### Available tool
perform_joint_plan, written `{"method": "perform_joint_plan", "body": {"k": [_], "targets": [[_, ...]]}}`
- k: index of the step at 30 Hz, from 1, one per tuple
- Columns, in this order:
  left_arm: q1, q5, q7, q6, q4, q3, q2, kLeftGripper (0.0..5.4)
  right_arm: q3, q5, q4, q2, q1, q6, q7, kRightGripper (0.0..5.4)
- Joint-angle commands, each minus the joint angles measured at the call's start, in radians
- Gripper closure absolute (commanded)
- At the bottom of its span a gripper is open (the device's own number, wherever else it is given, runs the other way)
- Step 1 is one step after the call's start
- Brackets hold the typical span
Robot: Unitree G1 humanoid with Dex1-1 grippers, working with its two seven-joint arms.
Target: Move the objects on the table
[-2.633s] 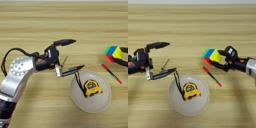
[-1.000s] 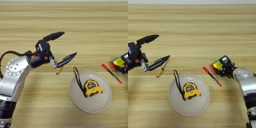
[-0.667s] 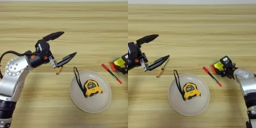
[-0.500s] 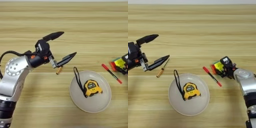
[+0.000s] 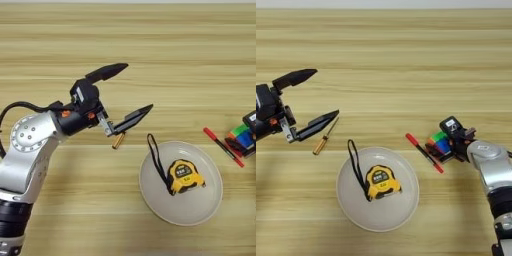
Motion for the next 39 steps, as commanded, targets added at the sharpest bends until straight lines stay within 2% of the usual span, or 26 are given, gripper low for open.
{"method": "perform_joint_plan", "body": {"k": [1, 14, 22, 29, 35, 39], "targets": [[0.001, -0.001, -0.005, -0.008, 0.005, 0.008, 0.008, 0.00, -0.008, 0.001, -0.040, -0.007, -0.008, 0.006, 0.006, 0.01], [-0.005, 0.020, 0.023, -0.008, 0.036, 0.003, -0.003, 0.00, -0.059, 0.046, -0.203, 0.004, -0.022, 0.024, -0.003, 0.01], [-0.028, 0.081, 0.131, 0.040, 0.094, 0.003, -0.025, 0.00, -0.096, 0.093, -0.300, 0.043, -0.028, 0.036, -0.033, 0.01], [-0.036, 0.157, 0.211, 0.095, 0.139, -0.018, -0.035, 0.00, -0.192, 0.172, -0.349, 0.117, -0.088, -0.053, -0.119, 0.01], [-0.033, 0.232, 0.259, 0.108, 0.190, -0.053, -0.046, 0.00, -0.221, 0.200, -0.416, 0.154, -0.094, -0.176, -0.150, 0.01], [-0.032, 0.259, 0.297, 0.146, 0.252, -0.063, -0.069, 0.00, -0.240, 0.246, -0.468, 0.184, -0.097, -0.244, -0.150, 0.01]]}}
